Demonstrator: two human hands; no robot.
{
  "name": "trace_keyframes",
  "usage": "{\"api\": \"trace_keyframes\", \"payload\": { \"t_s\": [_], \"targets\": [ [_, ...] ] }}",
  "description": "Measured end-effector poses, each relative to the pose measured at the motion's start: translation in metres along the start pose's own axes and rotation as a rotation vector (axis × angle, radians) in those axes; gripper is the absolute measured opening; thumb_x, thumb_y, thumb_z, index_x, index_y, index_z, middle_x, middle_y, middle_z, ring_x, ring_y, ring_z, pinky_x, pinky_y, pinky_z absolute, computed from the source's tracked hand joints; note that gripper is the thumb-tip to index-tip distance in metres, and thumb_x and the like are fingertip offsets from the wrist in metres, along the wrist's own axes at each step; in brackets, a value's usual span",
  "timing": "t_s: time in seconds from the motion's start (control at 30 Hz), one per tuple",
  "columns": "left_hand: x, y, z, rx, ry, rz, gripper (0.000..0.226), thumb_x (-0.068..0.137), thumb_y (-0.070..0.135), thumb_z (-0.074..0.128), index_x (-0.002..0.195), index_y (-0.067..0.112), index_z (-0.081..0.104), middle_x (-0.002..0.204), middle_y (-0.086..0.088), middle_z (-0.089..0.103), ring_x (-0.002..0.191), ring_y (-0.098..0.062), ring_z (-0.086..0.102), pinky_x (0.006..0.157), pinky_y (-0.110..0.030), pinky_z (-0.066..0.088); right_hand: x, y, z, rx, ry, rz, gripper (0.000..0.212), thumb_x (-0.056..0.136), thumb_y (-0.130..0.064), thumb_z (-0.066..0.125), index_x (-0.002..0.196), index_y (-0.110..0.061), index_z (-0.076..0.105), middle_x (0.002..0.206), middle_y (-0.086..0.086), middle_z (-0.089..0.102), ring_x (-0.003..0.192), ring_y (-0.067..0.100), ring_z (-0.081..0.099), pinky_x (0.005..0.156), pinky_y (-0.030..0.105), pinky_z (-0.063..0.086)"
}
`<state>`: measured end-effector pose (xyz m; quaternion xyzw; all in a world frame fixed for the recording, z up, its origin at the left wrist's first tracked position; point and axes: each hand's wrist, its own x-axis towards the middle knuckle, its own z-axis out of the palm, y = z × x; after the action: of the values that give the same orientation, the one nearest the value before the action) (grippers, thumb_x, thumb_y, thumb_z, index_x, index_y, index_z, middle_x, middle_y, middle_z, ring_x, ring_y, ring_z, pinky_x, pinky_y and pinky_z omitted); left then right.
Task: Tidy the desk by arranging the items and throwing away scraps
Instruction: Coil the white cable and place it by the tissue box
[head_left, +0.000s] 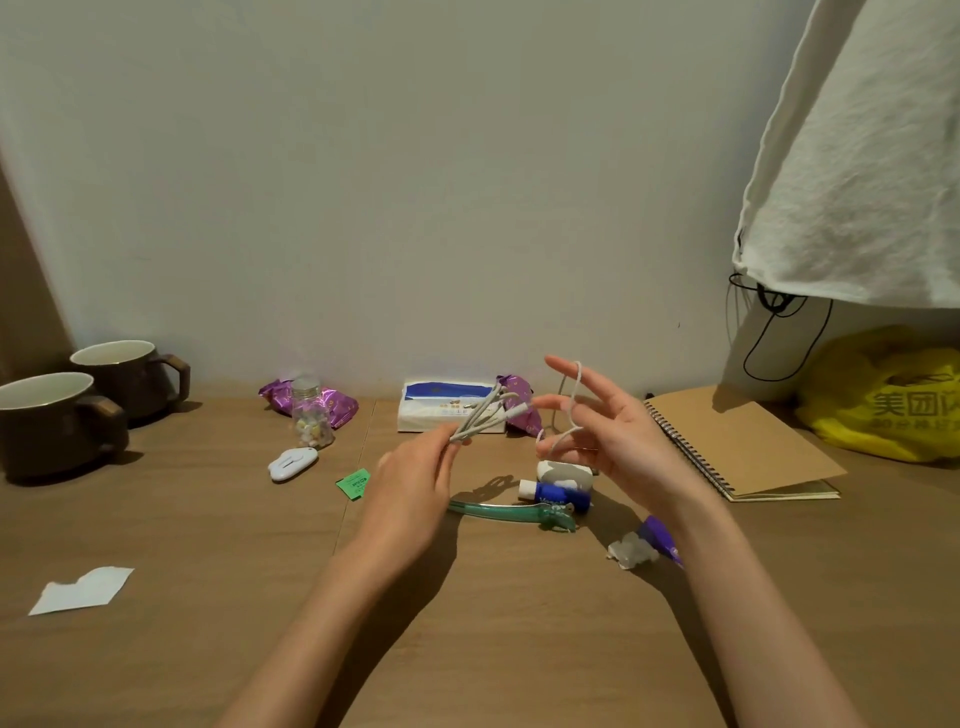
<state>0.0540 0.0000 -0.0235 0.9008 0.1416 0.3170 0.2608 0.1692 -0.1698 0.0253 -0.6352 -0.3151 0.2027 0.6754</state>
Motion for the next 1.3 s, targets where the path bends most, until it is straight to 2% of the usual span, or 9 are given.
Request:
{"api": "trace_keyframes", "payload": {
  "t_s": [0.17, 0.33, 0.57, 0.7, 0.83, 1.0, 1.1, 1.2, 1.3],
  "targets": [
    [0.0, -0.001, 0.0, 0.205, 0.027, 0.043, 0.019, 0.1, 0.027, 0.033, 0.093, 0.024, 0.05, 0.088, 0.004, 0.059, 0.073, -0.015, 0.044, 0.068, -0.028, 0.028, -0.001, 0.001, 0.006, -0.334, 0.003, -0.102, 0.062, 0.08, -0.018, 0.074, 0.131, -0.038, 0.043, 0.124, -0.003, 0.055, 0.082, 0.016, 0.072, 0.068, 0.021, 0.057],
    [-0.002, -0.001, 0.0, 0.245, -0.011, 0.155, 0.018, 0.1, 0.024, 0.036, 0.107, 0.027, 0.053, 0.097, 0.008, 0.06, 0.089, -0.014, 0.054, 0.072, -0.026, 0.031, -0.002, 0.01, 0.011, -0.634, -0.069, -0.163, 0.076, 0.069, -0.027, 0.084, 0.126, -0.046, 0.037, 0.126, -0.012, 0.044, 0.072, 0.026, 0.067, 0.064, 0.024, 0.058],
    [-0.002, 0.002, -0.003, -0.04, -0.259, 0.187, 0.019, 0.098, 0.027, 0.041, 0.108, 0.028, 0.057, 0.101, 0.013, 0.06, 0.094, -0.004, 0.054, 0.081, -0.024, 0.043, -0.001, 0.012, 0.01, -0.672, -0.205, -0.149, 0.082, 0.066, -0.025, 0.086, 0.127, -0.047, 0.035, 0.128, -0.01, 0.044, 0.102, 0.013, 0.059, 0.079, 0.028, 0.058],
    [-0.001, 0.005, -0.006, -0.255, -0.338, 0.156, 0.026, 0.099, 0.023, 0.04, 0.119, 0.025, 0.057, 0.105, 0.011, 0.061, 0.095, 0.004, 0.053, 0.081, -0.013, 0.044, -0.004, 0.007, 0.009, -0.5, -0.271, -0.123, 0.078, 0.069, -0.018, 0.084, 0.129, -0.041, 0.04, 0.12, -0.024, 0.05, 0.106, -0.003, 0.057, 0.078, 0.017, 0.053],
    [0.001, 0.004, -0.009, -0.406, -0.337, 0.137, 0.022, 0.099, 0.021, 0.039, 0.108, 0.031, 0.056, 0.083, 0.01, 0.056, 0.071, 0.001, 0.049, 0.064, -0.015, 0.041, -0.003, 0.006, 0.008, -0.341, -0.298, -0.076, 0.067, 0.074, -0.012, 0.079, 0.126, -0.037, 0.042, 0.119, -0.014, 0.058, 0.103, -0.004, 0.063, 0.076, 0.016, 0.053],
    [0.002, 0.012, -0.014, -0.575, -0.321, 0.077, 0.025, 0.099, 0.019, 0.036, 0.111, 0.026, 0.057, 0.075, 0.014, 0.054, 0.065, 0.004, 0.048, 0.06, -0.012, 0.041, -0.005, 0.012, 0.018, -0.361, -0.306, -0.046, 0.04, 0.088, -0.025, 0.064, 0.123, -0.036, 0.047, 0.109, -0.011, 0.068, 0.096, 0.009, 0.069, 0.08, 0.027, 0.057],
    [0.002, 0.012, -0.016, -0.665, -0.313, 0.045, 0.028, 0.1, 0.022, 0.036, 0.118, 0.022, 0.056, 0.084, -0.004, 0.058, 0.071, -0.001, 0.051, 0.06, -0.012, 0.041, -0.004, 0.015, 0.032, -0.355, -0.287, -0.053, 0.031, 0.093, -0.031, 0.053, 0.123, -0.028, 0.052, 0.104, -0.006, 0.071, 0.083, 0.015, 0.07, 0.079, 0.034, 0.057],
    [0.003, 0.012, -0.017, -0.751, -0.279, -0.026, 0.025, 0.1, 0.024, 0.035, 0.109, 0.021, 0.058, 0.079, -0.009, 0.053, 0.066, -0.004, 0.048, 0.056, -0.012, 0.039, -0.003, 0.024, 0.04, -0.511, -0.249, -0.128, 0.023, 0.092, -0.035, 0.057, 0.113, -0.026, 0.056, 0.091, -0.008, 0.07, 0.076, 0.006, 0.067, 0.073, 0.036, 0.057],
    [0.006, 0.011, -0.019, -0.832, -0.234, -0.089, 0.026, 0.101, 0.022, 0.033, 0.1, 0.009, 0.055, 0.074, 0.0, 0.047, 0.06, -0.002, 0.045, 0.054, -0.011, 0.039, 0.0, 0.035, 0.043, -0.599, -0.13, -0.226, 0.031, 0.09, -0.029, 0.063, 0.115, -0.025, 0.047, 0.079, 0.0, 0.067, 0.068, 0.02, 0.066, 0.069, 0.047, 0.056]
  ]
}}
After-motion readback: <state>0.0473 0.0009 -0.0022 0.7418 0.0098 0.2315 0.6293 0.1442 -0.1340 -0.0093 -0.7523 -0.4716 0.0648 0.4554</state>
